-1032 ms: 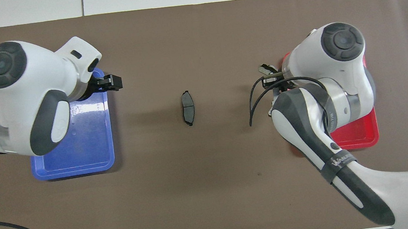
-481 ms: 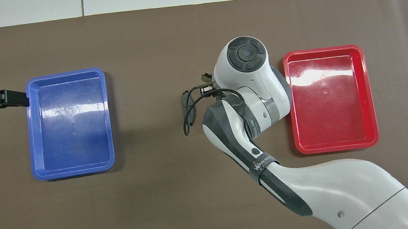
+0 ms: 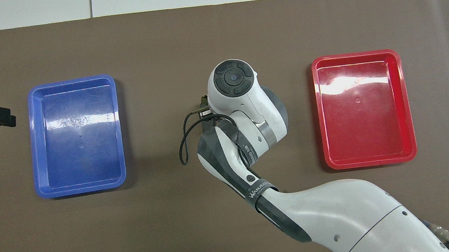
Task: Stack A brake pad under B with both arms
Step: 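Lower the held brake pad with the right gripper onto the center pad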
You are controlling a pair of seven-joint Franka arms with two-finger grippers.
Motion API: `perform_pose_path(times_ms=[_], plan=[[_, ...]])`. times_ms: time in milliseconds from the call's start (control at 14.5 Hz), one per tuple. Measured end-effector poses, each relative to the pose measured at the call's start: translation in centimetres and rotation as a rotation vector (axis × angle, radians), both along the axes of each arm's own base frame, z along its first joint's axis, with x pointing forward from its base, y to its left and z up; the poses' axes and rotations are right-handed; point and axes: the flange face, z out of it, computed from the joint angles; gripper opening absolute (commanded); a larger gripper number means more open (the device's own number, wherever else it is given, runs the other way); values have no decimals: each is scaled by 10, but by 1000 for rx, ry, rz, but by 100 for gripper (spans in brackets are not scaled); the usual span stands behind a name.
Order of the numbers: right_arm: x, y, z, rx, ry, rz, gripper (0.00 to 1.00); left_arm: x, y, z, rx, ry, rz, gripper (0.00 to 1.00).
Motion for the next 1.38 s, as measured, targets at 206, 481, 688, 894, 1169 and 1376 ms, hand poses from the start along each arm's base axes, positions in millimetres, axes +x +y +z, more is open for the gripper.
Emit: perform_pose_path(times_ms=[206,481,688,894,1169,1376], plan=[[1,7,-6,1,-4,2,0,-6,13,11,-1,23,10,98],[3,20,-14,12,-20,-48,0,-14,33,18,-3,36,9,98],[9,25,-18,16,-26,-60,0,-16,34,19,-4,45,5,98],[11,26,-15,21,-33,-62,0,-17,33,18,-4,51,-15,98],[11,27,-13,23,-35,-65,0,-17,33,18,-5,52,-24,98],[11,27,-14,22,-35,-65,0,-17,33,18,-5,52,-26,99]])
